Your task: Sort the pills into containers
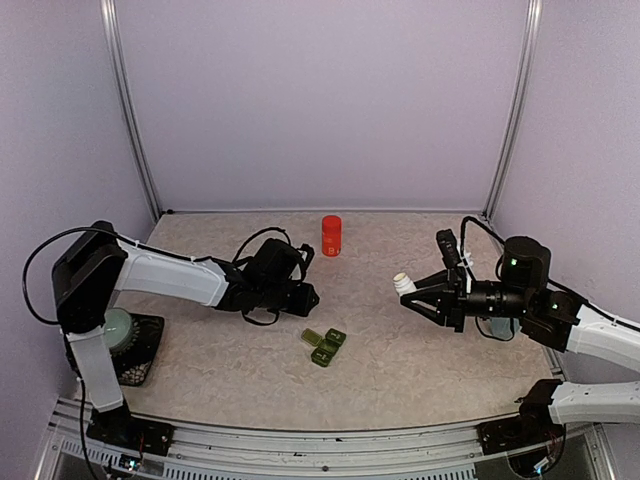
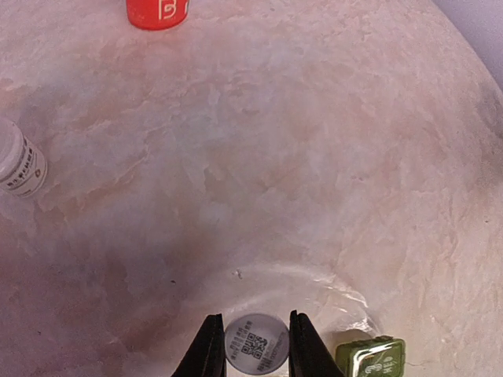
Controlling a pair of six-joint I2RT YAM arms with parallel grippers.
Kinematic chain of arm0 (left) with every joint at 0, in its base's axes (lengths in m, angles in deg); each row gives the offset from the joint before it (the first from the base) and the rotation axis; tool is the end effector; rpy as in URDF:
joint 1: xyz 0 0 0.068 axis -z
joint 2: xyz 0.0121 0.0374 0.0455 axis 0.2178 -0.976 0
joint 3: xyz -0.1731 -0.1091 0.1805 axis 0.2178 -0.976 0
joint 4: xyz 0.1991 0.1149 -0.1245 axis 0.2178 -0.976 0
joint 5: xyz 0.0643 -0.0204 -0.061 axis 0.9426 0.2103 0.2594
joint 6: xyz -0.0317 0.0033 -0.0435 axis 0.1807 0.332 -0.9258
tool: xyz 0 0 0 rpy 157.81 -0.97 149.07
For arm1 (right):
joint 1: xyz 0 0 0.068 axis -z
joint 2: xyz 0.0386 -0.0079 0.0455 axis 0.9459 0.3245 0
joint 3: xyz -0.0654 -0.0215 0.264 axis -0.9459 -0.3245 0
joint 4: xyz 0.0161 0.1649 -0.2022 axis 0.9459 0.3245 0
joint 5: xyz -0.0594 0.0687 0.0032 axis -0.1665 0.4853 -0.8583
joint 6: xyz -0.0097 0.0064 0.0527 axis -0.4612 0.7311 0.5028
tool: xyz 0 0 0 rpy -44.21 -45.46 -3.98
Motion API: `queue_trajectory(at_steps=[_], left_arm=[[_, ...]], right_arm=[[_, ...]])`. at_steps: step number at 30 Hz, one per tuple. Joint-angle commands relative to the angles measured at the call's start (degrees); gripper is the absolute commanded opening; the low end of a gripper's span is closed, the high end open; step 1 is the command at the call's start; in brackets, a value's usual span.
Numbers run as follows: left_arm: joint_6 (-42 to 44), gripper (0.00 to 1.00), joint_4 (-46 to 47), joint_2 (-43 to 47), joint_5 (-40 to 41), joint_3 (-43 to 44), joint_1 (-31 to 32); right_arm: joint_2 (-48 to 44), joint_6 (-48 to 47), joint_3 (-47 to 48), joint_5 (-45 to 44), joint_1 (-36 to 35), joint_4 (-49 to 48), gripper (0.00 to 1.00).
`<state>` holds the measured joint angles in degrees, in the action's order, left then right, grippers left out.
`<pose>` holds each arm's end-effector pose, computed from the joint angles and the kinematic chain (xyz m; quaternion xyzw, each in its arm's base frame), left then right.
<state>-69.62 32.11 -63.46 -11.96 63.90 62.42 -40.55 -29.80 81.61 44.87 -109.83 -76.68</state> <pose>0.2579 -0.3013 0.1699 0.1909 0.8943 -0.2121 0.3447 0.1441 0.1408 0.2719 -0.3514 0.6808 0.4579 0.4510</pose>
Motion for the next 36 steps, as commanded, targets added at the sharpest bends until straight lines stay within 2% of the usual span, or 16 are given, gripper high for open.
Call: queue_trajectory(at_steps=[1, 11, 21, 27, 32, 36], left_arm=[[0.6, 0.23, 1.4, -3.9, 2.3, 2.0, -0.6], [-0.2, 0.23, 2.6, -8.9, 2.3, 3.3, -1.2], [-0.7, 0.49, 2.5, -8.7, 3.7, 3.0, -1.2], [-1.3, 0.56, 2.4, -5.4, 3.7, 1.7, -1.2], [-1.8, 0.65, 1.9, 0.5, 3.9, -0.1, -1.2], [-1.6, 0.69, 0.6, 4.5, 4.7, -1.2, -1.2]], right_arm=[[0.9, -0.1, -0.9, 1.0, 0.2, -0.8, 0.14], [5.7, -0.6, -0.9, 1.0, -2.4, -2.5, 0.14], [11.0, -2.7, -0.7, -0.7, -4.1, -1.6, 0.13], [14.7, -3.3, -1.5, -2.2, -5.5, -4.8, 0.13], [20.5, -4.5, -1.3, -3.6, -6.8, -6.8, 0.13], [24.0, -5.9, -0.8, -5.4, -8.1, -8.2, 0.13]])
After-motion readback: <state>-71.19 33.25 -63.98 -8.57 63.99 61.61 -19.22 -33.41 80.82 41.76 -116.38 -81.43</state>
